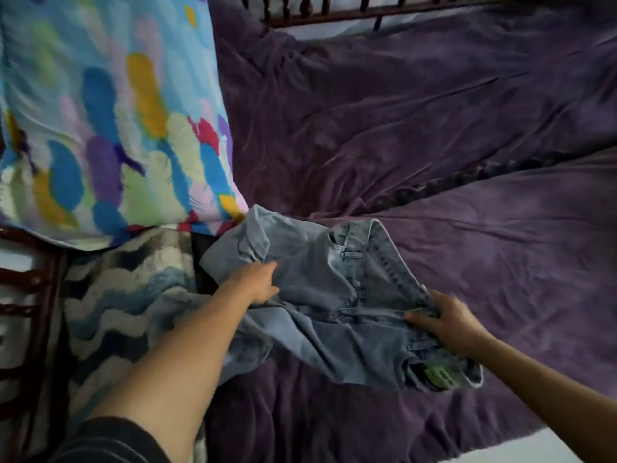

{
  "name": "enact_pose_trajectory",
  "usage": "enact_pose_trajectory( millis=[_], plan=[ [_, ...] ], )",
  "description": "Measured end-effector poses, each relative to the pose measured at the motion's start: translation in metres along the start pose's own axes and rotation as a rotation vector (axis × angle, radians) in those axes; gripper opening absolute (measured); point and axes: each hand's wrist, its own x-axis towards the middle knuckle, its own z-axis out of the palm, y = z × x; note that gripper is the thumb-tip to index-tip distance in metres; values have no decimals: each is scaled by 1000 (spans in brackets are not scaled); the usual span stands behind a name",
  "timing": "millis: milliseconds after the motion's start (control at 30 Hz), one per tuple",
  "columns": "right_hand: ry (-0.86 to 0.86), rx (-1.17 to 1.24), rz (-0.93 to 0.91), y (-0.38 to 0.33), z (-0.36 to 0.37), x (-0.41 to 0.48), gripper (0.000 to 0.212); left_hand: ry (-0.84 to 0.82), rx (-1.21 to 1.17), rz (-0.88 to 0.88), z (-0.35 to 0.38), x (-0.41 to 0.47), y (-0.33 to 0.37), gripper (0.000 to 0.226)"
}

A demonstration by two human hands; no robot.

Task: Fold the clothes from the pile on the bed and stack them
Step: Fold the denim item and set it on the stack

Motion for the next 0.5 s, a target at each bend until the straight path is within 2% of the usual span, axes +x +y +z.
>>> enact_pose_trajectory(
  millis=[133, 267, 400, 500],
  plan=[
    [155, -126, 17, 66, -63, -26, 37, -10, -74, -2, 22, -6, 67, 53],
    [282, -336, 21, 133, -125, -60, 46, 72, -123, 63, 23, -15, 166, 63],
    [344, -506, -168, 189, -182, -94, 48, 248, -186, 136, 1, -21, 289, 63],
    [411, -504, -353, 224, -224, -126, 45, 341, -284, 249, -24, -22, 392, 72]
  ],
)
